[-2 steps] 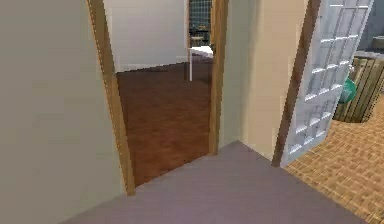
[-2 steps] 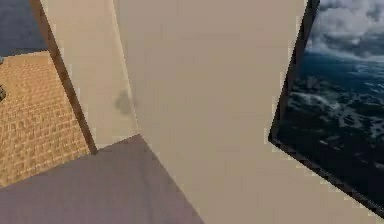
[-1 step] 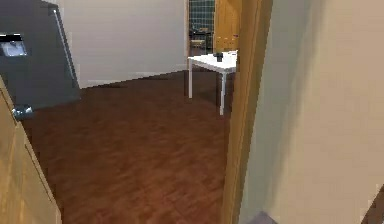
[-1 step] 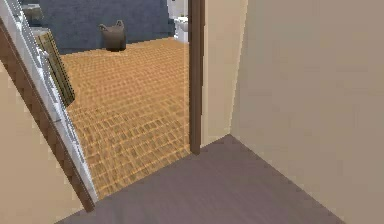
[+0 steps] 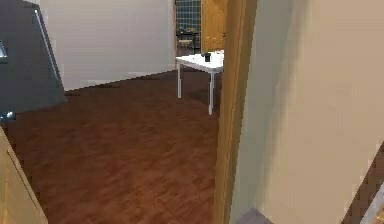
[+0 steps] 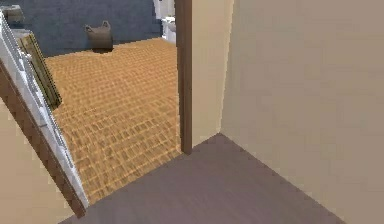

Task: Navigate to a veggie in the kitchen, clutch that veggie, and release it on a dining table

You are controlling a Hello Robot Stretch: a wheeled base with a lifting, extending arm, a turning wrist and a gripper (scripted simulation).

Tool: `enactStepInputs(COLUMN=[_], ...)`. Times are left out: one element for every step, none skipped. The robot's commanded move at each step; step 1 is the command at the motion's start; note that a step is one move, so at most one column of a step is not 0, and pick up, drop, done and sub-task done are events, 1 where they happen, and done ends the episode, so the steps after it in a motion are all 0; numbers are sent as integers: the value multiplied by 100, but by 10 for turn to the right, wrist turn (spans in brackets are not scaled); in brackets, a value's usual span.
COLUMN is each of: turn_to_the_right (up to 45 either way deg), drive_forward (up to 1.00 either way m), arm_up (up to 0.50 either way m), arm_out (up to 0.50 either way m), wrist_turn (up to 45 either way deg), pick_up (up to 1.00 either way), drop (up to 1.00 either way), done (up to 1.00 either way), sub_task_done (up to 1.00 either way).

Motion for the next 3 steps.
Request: enactStepInputs(turn_to_the_right=[0,-360,0], drive_forward=[25,0,100], arm_up=[0,0,0], arm_out=[0,0,0], wrist_turn=[0,0,0], pick_up=[0,0,0], drop=[0,0,0], done=[0,0,0], sub_task_done=[0,0,0])
